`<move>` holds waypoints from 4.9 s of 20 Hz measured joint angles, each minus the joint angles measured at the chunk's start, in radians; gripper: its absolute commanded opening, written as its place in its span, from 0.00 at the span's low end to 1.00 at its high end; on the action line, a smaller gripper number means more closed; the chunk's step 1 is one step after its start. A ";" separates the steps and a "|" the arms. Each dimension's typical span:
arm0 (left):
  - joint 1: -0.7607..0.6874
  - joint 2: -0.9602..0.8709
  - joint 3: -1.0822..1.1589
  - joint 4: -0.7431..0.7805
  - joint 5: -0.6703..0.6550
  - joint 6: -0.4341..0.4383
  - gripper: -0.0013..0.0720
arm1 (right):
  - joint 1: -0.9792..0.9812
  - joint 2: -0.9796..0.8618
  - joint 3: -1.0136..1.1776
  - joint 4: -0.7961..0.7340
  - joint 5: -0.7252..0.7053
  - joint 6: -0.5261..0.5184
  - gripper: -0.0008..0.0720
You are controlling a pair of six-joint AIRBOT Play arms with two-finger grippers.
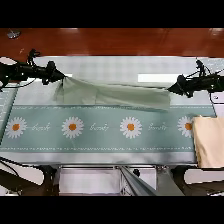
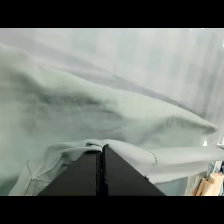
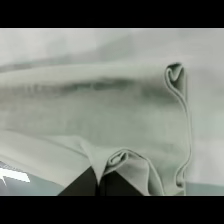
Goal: Fold the shirts.
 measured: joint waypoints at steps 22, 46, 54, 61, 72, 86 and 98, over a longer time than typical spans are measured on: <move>0.034 0.329 -0.175 0.218 -0.068 0.074 0.97 | -0.025 -0.118 -0.008 -0.080 0.082 0.106 0.86; -0.911 0.179 -0.194 0.051 0.365 0.090 0.04 | 0.087 1.007 -0.415 -0.329 0.274 0.225 0.05; -1.135 -0.085 0.000 0.019 0.310 -0.048 0.04 | 0.087 1.124 -0.435 -0.233 0.268 0.251 0.05; -1.104 -0.112 0.102 0.001 0.151 -0.057 0.04 | 0.089 1.126 -0.435 -0.167 0.232 0.251 0.05; -0.360 0.403 -0.108 0.184 -0.057 -0.039 0.04 | 0.516 0.711 -0.173 -0.094 0.012 0.257 0.05; 0.004 1.211 -0.943 0.188 0.087 -0.024 0.05 | 0.833 -0.277 0.621 -0.082 -0.074 0.278 0.61; 0.008 1.239 -0.999 0.184 0.164 -0.022 0.05 | 0.528 0.011 0.545 -0.302 0.357 0.254 0.87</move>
